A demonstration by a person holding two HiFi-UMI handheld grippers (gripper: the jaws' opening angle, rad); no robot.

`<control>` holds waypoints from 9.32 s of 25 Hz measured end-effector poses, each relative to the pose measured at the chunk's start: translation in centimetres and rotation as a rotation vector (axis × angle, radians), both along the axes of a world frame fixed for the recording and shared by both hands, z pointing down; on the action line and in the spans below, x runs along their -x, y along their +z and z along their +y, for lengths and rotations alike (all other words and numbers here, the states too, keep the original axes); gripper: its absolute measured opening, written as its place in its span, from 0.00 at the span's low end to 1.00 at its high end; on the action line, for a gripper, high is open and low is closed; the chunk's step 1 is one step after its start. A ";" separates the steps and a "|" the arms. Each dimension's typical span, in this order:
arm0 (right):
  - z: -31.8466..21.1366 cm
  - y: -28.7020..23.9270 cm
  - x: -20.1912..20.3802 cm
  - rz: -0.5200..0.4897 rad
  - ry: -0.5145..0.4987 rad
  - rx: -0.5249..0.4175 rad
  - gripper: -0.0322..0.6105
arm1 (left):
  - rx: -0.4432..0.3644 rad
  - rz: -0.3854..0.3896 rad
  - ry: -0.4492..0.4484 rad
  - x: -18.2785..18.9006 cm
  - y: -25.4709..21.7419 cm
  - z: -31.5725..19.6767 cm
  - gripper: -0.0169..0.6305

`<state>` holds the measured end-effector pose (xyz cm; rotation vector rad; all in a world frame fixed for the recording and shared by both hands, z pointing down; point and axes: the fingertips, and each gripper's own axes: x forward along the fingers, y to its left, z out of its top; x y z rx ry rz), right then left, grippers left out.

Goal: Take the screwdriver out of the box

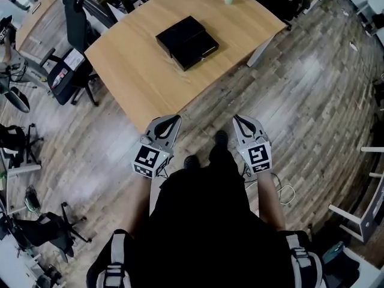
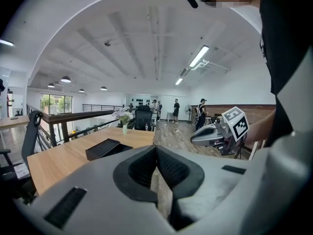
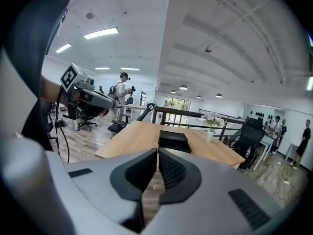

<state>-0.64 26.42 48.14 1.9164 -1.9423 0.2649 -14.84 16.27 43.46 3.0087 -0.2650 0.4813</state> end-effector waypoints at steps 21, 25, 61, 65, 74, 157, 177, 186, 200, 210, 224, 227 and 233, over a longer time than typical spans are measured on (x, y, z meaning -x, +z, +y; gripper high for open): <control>-6.8 -0.2 -12.1 -0.039 -0.178 -0.011 0.09 | -0.019 -0.005 -0.166 -11.3 -0.9 -3.6 0.06; -7.5 -0.3 -14.2 -0.066 -0.203 -0.018 0.09 | -0.020 -0.009 -0.199 -13.1 -0.8 -3.7 0.06; -15.4 0.8 -21.1 -0.021 -0.309 0.043 0.09 | -0.027 0.018 -0.272 -19.9 -1.0 -12.2 0.06; -18.0 0.3 -21.0 -0.014 -0.325 0.031 0.09 | -0.013 0.013 -0.278 -19.9 -0.4 -14.0 0.06; -23.4 0.5 -19.9 0.023 -0.387 0.054 0.09 | 0.013 0.034 -0.288 -20.3 0.1 -19.3 0.06; -37.3 22.2 -16.4 0.395 -1.521 0.739 0.24 | 0.111 0.103 -0.871 -15.4 3.2 -30.8 0.06; -38.1 26.2 -15.0 0.587 -1.591 0.953 0.33 | 0.086 0.096 -0.916 -12.9 3.0 -29.8 0.06; -37.9 27.0 -14.8 0.614 -1.615 1.089 0.33 | 0.096 0.111 -0.942 -12.1 3.4 -29.2 0.06; -38.0 27.1 -14.2 0.586 -1.546 1.013 0.36 | 0.079 0.150 -0.935 -11.4 2.9 -30.0 0.06; -39.0 27.7 -13.6 0.644 -1.459 0.833 0.35 | 0.071 0.140 -0.905 -10.8 2.7 -30.4 0.06; -38.6 27.9 -13.3 0.657 -1.422 0.774 0.19 | 0.060 0.132 -0.859 -10.8 2.4 -30.6 0.06; -38.6 28.0 -13.2 0.649 -1.408 0.780 0.19 | 0.056 0.126 -0.838 -10.8 2.3 -30.7 0.06; -38.9 27.9 -13.4 0.653 -1.358 0.785 0.19 | 0.045 0.116 -0.790 -10.8 1.8 -30.6 0.06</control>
